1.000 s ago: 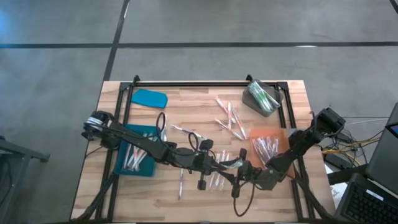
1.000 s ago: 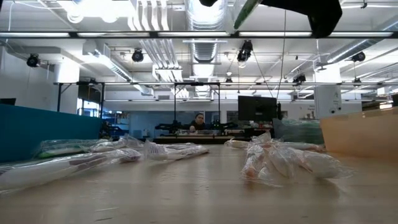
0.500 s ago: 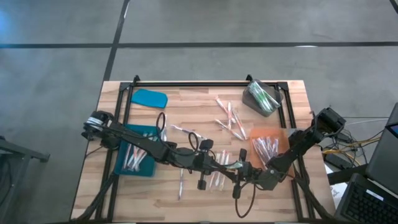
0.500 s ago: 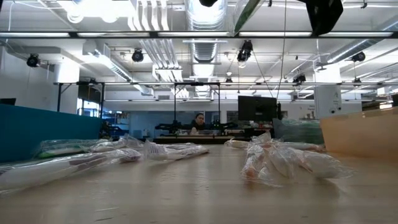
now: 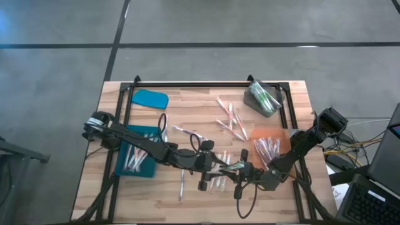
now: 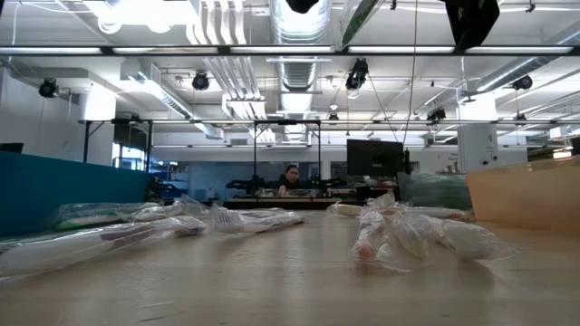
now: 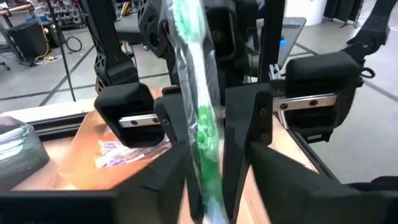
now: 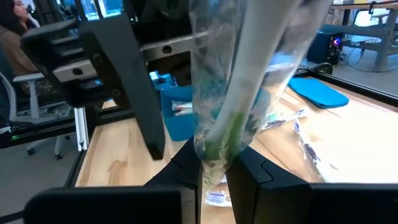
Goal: Pick & Place Toothbrushes
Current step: Put the green toothbrush into the black bin
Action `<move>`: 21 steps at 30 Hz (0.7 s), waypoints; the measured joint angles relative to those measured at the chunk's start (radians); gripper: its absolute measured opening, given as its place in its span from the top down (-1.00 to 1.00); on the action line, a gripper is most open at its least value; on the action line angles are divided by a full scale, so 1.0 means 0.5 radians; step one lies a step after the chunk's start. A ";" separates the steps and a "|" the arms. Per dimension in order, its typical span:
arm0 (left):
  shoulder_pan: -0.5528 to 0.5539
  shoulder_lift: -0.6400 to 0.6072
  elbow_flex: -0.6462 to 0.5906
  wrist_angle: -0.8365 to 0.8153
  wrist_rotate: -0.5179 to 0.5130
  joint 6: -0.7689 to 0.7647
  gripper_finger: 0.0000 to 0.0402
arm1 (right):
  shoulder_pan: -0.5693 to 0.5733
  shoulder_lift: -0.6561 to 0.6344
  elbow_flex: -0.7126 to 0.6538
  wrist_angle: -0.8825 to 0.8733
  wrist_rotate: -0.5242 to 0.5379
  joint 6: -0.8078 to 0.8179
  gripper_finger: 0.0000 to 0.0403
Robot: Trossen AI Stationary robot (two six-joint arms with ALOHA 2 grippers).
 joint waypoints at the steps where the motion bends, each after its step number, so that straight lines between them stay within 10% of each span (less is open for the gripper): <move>1: 0.000 0.001 0.000 -0.008 -0.003 -0.001 0.01 | 0.000 0.000 0.000 0.000 0.000 0.000 0.82; 21: 0.033 -0.182 -0.055 -0.389 -0.372 0.044 -0.23 | -0.003 -0.010 0.001 -0.104 -0.001 0.000 0.82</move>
